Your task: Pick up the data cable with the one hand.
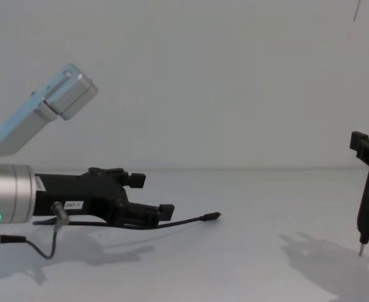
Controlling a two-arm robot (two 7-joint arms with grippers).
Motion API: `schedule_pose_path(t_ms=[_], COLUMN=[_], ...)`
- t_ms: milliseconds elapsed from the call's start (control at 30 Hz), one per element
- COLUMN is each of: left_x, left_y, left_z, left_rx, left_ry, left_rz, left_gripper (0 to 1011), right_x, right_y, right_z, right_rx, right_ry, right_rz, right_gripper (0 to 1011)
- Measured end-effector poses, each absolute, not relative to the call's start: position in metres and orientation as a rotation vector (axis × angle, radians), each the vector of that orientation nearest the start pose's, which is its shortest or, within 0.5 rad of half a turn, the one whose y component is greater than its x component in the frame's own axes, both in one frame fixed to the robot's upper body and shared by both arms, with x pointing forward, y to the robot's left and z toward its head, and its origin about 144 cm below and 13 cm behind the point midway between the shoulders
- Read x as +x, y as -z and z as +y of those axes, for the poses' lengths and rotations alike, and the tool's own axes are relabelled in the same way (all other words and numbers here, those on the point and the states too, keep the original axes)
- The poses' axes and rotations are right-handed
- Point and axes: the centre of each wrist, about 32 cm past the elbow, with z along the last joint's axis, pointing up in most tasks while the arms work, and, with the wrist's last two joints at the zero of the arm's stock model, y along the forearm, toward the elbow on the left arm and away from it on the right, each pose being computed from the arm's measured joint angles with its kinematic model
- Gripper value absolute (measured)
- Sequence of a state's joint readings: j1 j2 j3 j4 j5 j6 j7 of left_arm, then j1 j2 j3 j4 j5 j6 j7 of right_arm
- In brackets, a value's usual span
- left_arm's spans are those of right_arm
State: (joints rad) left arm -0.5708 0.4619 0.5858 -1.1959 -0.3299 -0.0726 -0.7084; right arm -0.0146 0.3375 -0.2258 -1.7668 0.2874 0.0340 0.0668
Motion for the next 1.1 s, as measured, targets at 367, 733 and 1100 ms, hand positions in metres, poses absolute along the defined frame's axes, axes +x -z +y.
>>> schedule_pose_path(t_ms=[367, 733, 1100], left_x=[0.6, 0.61, 0.616], left_y=[-1.207, -1.208, -1.21], left_z=[0.248, 0.241, 0.239], left_rx=[0.297, 0.353, 0.39], left_ry=[-0.509, -0.5, -0.501], left_rz=[-0.178, -0.148, -0.132], left_gripper=[1000, 1000, 1000], right_x=[0.443, 0.443, 0.443], right_y=[-1.189, -1.189, -1.189], right_z=[-0.237, -0.237, -0.237], right_rx=[0.026, 0.026, 0.026], right_ry=[1.229, 1.229, 1.229], right_rz=[-0.075, -0.075, -0.075], right_gripper=[251, 251, 251])
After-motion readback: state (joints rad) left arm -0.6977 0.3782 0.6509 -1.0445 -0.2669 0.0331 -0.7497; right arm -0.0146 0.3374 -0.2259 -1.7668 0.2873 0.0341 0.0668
